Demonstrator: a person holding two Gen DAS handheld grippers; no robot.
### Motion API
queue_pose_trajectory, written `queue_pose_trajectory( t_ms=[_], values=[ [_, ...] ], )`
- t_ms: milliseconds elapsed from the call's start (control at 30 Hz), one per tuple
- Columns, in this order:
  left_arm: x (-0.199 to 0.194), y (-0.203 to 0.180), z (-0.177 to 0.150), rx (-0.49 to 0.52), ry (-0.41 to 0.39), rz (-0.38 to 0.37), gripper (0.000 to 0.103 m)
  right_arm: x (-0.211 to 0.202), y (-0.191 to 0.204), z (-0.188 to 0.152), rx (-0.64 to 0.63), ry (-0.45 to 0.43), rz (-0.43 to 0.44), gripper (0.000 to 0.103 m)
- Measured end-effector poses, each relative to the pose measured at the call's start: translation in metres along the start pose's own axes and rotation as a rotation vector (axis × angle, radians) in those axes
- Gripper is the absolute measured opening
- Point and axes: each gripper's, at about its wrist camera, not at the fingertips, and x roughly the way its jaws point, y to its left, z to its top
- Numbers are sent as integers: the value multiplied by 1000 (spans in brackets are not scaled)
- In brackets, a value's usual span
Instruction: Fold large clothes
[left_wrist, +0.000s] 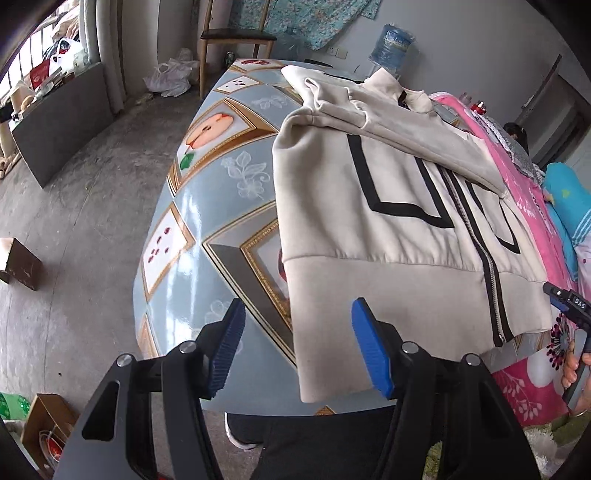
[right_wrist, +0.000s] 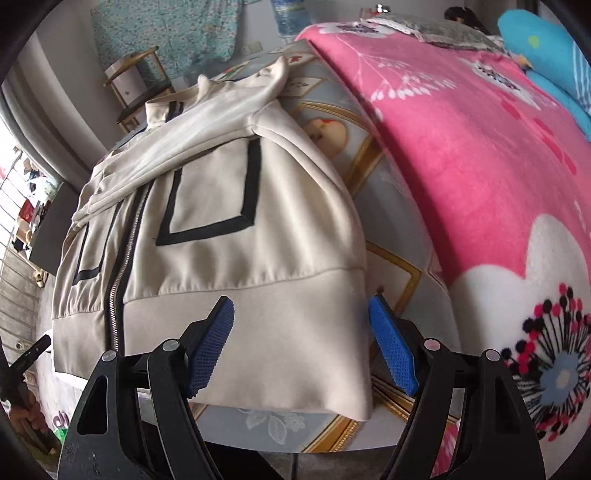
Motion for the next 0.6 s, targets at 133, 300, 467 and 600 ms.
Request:
queue_pose_trajectory(
  t_ms=[133, 300, 467, 600],
  values=[
    [6, -4, -5, -7, -13, -11, 51, 0, -11, -12, 20, -13, -29, 73],
    [7, -9, -6, 4, -8, -3, 39, -3, -9, -23, -1, -9, -19, 68],
    [10, -12, -6, 14, -11, 2, 36, 0, -3, -26, -13, 13, -22, 54],
    [12, -20, -6, 39, -26, 65, 36, 3, -4, -26, 2, 16, -79, 17]
  ],
)
